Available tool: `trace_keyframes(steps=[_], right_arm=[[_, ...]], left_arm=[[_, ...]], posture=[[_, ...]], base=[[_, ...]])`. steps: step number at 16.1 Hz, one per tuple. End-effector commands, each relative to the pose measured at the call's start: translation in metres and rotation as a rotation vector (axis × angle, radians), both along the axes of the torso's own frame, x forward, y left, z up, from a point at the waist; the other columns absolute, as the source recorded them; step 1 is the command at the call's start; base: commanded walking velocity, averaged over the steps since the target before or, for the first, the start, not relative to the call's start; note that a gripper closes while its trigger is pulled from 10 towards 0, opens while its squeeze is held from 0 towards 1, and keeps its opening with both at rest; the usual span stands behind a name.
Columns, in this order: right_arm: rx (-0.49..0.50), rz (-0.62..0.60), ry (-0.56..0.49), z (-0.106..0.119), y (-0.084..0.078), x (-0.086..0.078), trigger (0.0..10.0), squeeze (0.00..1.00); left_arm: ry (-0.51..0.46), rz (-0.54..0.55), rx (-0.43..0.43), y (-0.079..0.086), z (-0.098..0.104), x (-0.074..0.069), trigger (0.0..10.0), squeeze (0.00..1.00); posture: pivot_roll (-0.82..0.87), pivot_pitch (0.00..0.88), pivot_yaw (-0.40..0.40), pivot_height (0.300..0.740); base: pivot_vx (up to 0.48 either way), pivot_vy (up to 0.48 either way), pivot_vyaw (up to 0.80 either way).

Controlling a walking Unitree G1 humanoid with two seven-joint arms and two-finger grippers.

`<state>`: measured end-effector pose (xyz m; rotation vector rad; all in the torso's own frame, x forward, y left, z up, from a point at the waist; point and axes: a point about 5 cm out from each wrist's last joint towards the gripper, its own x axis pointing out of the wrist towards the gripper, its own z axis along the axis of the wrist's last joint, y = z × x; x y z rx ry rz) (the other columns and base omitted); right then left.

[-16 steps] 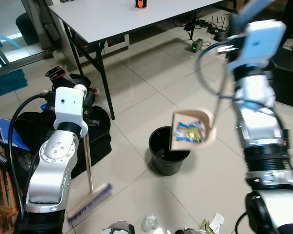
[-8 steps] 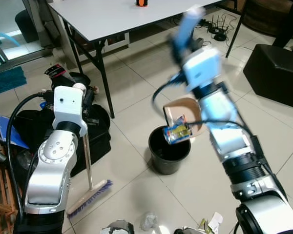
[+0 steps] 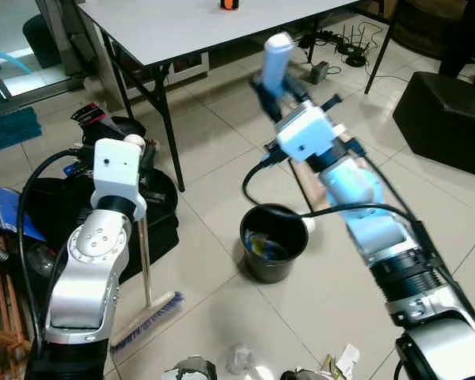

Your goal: Sweep floor

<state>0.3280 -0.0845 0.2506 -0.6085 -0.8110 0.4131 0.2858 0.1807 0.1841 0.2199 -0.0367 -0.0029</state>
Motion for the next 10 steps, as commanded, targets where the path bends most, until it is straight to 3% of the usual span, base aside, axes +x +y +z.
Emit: trace_keyframes(steps=[1,2,3,4,6,7,10], right_arm=[[0.046,-0.089,-0.120,0.040,-0.017,-0.001,10.0,0.00],[0.106,-0.216,-0.083,0.048,-0.041,0.004,10.0,0.00],[0.153,-0.271,-0.050,0.049,-0.054,0.005,10.0,0.00],[0.269,-0.392,0.032,0.044,-0.083,0.004,10.0,0.00],[0.387,-0.541,0.132,0.028,-0.118,-0.006,10.0,0.00],[0.396,-0.629,0.178,0.014,-0.132,-0.015,10.0,0.00],[0.369,-0.754,0.297,-0.012,-0.141,-0.032,10.0,0.00]], left_arm=[[-0.017,-0.023,0.020,-0.005,0.004,0.002,10.0,0.00],[-0.004,-0.038,0.022,-0.008,0.001,0.001,10.0,0.00],[0.000,-0.043,0.023,-0.008,-0.001,0.000,10.0,0.00],[0.012,-0.059,0.020,-0.011,-0.004,-0.002,10.0,0.00],[0.026,-0.085,0.005,-0.016,-0.008,-0.003,10.0,0.00],[0.029,-0.102,-0.003,-0.019,-0.009,-0.001,10.0,0.00],[0.031,-0.129,-0.005,-0.025,-0.010,0.002,10.0,0.00]], posture=[[0.05,0.064,0.025,0.740],[0.05,0.063,0.027,0.740],[0.04,0.059,0.028,0.740],[0.03,0.056,0.033,0.740],[0.02,0.053,0.041,0.740],[0.01,0.051,0.045,0.740],[-0.01,0.048,0.054,0.740]], base=[[0.000,0.000,0.00],[0.000,0.000,0.00],[0.000,0.000,0.00],[0.000,0.000,0.00],[0.000,0.000,0.00],[0.000,0.000,0.00],[0.000,0.000,0.00]])
